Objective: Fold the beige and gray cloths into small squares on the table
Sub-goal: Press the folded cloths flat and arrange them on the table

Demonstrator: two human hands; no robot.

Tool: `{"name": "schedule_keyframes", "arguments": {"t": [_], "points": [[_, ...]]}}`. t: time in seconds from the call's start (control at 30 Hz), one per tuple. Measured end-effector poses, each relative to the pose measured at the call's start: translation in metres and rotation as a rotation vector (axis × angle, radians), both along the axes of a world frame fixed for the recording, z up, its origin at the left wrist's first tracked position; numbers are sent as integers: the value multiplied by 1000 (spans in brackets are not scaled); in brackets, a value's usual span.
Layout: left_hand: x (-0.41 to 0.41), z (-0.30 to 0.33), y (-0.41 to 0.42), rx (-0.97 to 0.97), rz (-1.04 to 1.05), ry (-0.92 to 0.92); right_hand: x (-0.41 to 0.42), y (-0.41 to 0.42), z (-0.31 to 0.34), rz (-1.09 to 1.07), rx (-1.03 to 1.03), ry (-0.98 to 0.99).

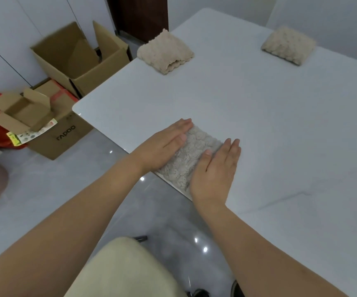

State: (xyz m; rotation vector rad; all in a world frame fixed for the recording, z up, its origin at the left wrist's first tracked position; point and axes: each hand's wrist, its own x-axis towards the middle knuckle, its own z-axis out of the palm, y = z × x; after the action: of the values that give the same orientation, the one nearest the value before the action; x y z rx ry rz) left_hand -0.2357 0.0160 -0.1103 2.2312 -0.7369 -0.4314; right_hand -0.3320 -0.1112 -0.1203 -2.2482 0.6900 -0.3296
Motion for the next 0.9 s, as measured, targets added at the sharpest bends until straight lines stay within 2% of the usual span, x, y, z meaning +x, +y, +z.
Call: {"name": "schedule_keyframes", "arguments": {"t": [0.07,0.13,0.3,0.5,0.9], "points": [[2,-8,1,148,-108,-172,1,1,-2,2,-118,132],[2,-14,3,216,-153,-274,-1,0,-2,32,-191,226],[4,-6,3,291,-169,-306,-5,-23,11,193,-245,338],[32,37,-48,289,18,-365,27,-98,43,222,-231,276],[99,59,-211,336,-19,-434,91,-258,59,243,-223,198]]}}
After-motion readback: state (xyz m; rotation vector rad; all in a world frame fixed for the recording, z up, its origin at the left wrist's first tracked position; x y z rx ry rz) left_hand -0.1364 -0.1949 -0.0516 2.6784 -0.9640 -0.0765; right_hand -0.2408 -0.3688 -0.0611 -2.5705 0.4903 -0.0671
